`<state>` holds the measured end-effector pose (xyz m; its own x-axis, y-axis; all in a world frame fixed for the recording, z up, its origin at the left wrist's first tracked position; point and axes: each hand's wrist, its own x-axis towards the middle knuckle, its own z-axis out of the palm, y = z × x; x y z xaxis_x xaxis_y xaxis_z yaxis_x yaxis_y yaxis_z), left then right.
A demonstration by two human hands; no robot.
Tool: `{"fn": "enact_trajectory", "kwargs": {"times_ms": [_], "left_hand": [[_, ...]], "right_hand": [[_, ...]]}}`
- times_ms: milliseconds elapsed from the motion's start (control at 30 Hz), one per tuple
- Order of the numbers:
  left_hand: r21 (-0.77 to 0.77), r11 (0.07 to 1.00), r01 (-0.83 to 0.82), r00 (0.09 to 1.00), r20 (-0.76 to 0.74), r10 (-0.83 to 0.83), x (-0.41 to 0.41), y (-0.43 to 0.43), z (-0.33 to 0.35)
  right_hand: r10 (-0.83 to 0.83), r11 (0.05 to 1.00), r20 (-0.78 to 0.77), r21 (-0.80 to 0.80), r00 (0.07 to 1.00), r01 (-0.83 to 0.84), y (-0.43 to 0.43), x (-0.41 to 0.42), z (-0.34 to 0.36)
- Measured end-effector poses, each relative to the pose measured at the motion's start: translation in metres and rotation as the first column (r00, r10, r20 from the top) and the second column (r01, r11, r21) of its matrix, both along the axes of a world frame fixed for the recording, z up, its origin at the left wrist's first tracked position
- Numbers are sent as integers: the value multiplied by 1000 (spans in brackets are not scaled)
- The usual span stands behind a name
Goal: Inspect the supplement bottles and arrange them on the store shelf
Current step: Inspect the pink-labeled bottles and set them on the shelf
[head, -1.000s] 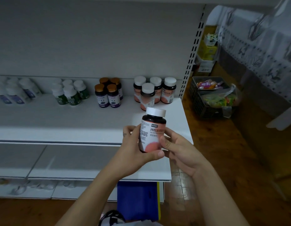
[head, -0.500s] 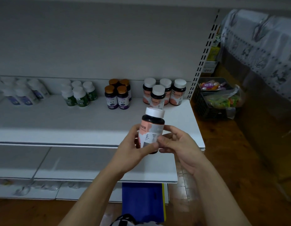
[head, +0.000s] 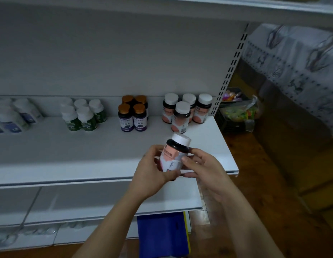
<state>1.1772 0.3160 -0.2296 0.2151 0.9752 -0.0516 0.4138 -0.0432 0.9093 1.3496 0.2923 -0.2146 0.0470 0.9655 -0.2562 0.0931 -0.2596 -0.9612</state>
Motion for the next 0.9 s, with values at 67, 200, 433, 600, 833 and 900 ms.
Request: {"fn": "enact_trajectory", "kwargs": {"times_ms": [67, 200, 433, 600, 833, 900], "left_hand": [[92, 996, -3, 997, -81, 11, 4, 3, -4], [186, 983, -7, 988, -153, 36, 5, 8, -9], [288, 956, -48, 970, -214, 113, 6, 16, -28], [314, 948, -48, 961, -244, 129, 23, 21, -28], [329, 944, 11, 909, -396, 128, 43, 51, -24], [347, 937, 45, 865, -483, 137, 45, 60, -27]], "right_hand": [[-41, 999, -44, -6, 998, 41, 2, -5, 1], [-169, 985, 102, 47, 980, 165, 11, -8, 3], [-194, 981, 452, 94, 871, 170, 30, -1, 10], [-227, 974, 564, 134, 794, 183, 41, 1, 21], [-161, 982, 633, 178, 758, 60, 76, 32, 42], [-138, 983, 674, 182, 726, 18, 90, 46, 45]]}}
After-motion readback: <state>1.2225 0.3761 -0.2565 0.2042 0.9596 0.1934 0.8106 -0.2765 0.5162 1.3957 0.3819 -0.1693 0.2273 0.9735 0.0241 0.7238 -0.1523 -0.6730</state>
